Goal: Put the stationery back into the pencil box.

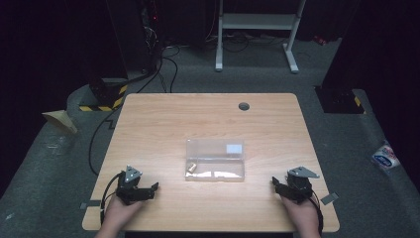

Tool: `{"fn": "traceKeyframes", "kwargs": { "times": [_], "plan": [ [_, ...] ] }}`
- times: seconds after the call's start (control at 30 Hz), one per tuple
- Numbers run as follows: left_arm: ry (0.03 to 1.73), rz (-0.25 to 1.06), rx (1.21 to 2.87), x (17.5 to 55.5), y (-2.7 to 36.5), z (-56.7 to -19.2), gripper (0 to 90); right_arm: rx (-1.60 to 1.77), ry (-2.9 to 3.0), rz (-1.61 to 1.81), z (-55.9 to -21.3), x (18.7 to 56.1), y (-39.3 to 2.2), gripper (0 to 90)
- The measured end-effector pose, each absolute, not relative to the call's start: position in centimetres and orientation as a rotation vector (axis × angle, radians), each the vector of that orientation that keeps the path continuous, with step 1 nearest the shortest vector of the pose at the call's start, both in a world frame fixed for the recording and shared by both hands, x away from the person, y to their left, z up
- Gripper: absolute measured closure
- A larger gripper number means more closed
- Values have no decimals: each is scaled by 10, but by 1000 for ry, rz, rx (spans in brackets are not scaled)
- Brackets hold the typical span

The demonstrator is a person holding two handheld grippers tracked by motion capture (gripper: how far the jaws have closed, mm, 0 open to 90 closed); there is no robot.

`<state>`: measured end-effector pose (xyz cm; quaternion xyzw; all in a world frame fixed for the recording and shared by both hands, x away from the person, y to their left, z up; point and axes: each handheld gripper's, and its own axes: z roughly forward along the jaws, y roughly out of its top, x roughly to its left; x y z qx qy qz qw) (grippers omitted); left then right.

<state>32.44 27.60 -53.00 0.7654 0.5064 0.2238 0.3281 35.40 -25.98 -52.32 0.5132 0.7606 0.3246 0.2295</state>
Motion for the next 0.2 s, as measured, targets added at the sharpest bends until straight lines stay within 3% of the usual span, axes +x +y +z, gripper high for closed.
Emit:
{"fn": "traceKeyframes", "kwargs": {
  "times": [0.2],
  "plan": [
    [1339, 585, 1991, 323, 274, -530, 114, 1413, 2092, 893, -523, 354, -260, 338]
  ]
}}
